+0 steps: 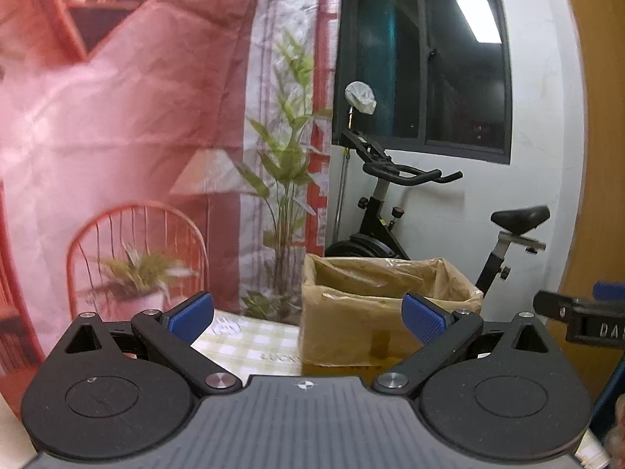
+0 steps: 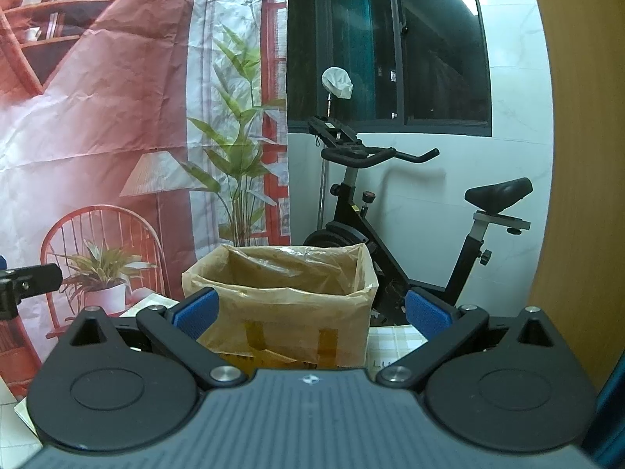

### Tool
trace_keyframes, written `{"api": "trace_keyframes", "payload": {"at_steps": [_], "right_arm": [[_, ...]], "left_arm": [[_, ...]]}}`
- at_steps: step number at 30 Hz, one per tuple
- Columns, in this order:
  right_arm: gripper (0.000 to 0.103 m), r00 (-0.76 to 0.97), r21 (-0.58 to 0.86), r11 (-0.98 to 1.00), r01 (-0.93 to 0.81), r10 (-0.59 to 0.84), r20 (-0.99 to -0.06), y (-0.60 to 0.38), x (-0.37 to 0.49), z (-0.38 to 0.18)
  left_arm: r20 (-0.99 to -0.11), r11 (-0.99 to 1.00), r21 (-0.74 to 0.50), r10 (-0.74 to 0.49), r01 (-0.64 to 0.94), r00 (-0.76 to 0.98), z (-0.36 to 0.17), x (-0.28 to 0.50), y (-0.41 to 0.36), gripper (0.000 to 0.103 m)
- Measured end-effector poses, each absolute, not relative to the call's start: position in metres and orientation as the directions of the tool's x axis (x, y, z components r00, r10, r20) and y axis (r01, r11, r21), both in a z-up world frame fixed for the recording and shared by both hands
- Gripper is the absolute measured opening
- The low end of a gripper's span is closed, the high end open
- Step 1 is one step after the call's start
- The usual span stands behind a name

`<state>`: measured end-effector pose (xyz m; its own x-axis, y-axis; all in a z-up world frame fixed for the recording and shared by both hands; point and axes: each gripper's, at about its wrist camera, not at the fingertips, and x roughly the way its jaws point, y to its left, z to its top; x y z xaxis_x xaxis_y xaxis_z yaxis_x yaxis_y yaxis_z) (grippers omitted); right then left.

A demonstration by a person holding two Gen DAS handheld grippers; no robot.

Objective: Organize snacks
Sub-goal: 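Lower the left tool onto the wrapped bread slice and close it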

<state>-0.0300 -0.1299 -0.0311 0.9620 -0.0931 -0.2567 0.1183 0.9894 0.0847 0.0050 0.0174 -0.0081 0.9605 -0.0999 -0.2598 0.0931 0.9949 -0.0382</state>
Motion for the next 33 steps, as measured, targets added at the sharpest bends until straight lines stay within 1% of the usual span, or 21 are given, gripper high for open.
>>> {"api": "trace_keyframes", "payload": {"at_steps": [1, 3, 7, 10, 12, 14, 16, 19, 22, 25, 27, 30, 33], "right_arm": [[0.103, 0.962, 0.085, 0.990, 0.115, -0.089, -0.258, -0.130, -0.029, -0.034], [0.103, 0.964, 0.086, 0.991, 0.099, -0.075, -0.254, -0.130, -0.028, -0.040], [0.103, 0.967, 0.064, 0.997, 0.051, -0.034, -0.251, -0.132, -0.020, -0.059], [0.103, 0.955, 0.048, 0.997, 0.053, -0.037, -0.295, -0.138, -0.007, -0.086], [0.103, 0.949, 0.058, 0.998, 0.033, -0.013, -0.316, -0.144, -0.002, -0.110], [0.103, 0.936, 0.068, 0.998, 0.015, 0.010, -0.351, -0.148, 0.005, -0.133], [0.103, 0.908, 0.047, 0.999, 0.009, 0.011, -0.418, -0.144, 0.015, -0.158], [0.103, 0.884, -0.010, 0.999, -0.049, 0.039, -0.466, -0.127, 0.023, -0.188], [0.103, 0.897, -0.080, 0.987, -0.136, 0.089, -0.432, -0.106, 0.024, -0.208], [0.103, 0.895, -0.177, 0.971, -0.160, 0.067, -0.441, -0.092, 0.030, -0.226], [0.103, 0.887, -0.187, 0.966, -0.176, 0.073, -0.455, -0.089, 0.035, -0.234], [0.103, 0.858, -0.174, 0.964, -0.204, 0.090, -0.505, -0.090, 0.051, -0.245], [0.103, 0.852, -0.193, 0.956, -0.223, 0.095, -0.515, -0.091, 0.055, -0.247]], "left_arm": [[-0.263, 0.993, -0.071, -0.110, 0.094, 0.959, -0.011, 0.007, 0.022, 0.103], [-0.245, 0.990, -0.092, -0.124, 0.105, 0.961, -0.017, 0.009, 0.027, 0.103], [-0.224, 0.991, -0.061, -0.127, 0.116, 0.966, -0.036, 0.009, 0.029, 0.103], [-0.246, 0.991, -0.049, -0.131, 0.123, 0.960, -0.055, 0.017, 0.028, 0.103], [-0.254, 0.991, -0.040, -0.133, 0.128, 0.958, -0.072, 0.023, 0.028, 0.103], [-0.284, 0.993, -0.008, -0.113, 0.116, 0.952, -0.092, 0.032, 0.026, 0.103], [-0.320, 0.992, 0.019, -0.110, 0.122, 0.941, -0.109, 0.040, 0.024, 0.103], [-0.386, 0.989, 0.002, -0.134, 0.145, 0.913, -0.130, 0.052, 0.029, 0.102], [-0.440, 0.987, -0.003, -0.147, 0.162, 0.886, -0.146, 0.063, 0.033, 0.101], [-0.478, 0.983, 0.020, -0.151, 0.183, 0.865, -0.160, 0.069, 0.034, 0.099], [-0.500, 0.981, 0.012, -0.164, 0.196, 0.850, -0.167, 0.073, 0.036, 0.099], [-0.530, 0.979, -0.007, -0.177, 0.204, 0.829, -0.177, 0.079, 0.036, 0.097], [-0.548, 0.973, -0.026, -0.204, 0.227, 0.811, -0.186, 0.084, 0.035, 0.096]]}}
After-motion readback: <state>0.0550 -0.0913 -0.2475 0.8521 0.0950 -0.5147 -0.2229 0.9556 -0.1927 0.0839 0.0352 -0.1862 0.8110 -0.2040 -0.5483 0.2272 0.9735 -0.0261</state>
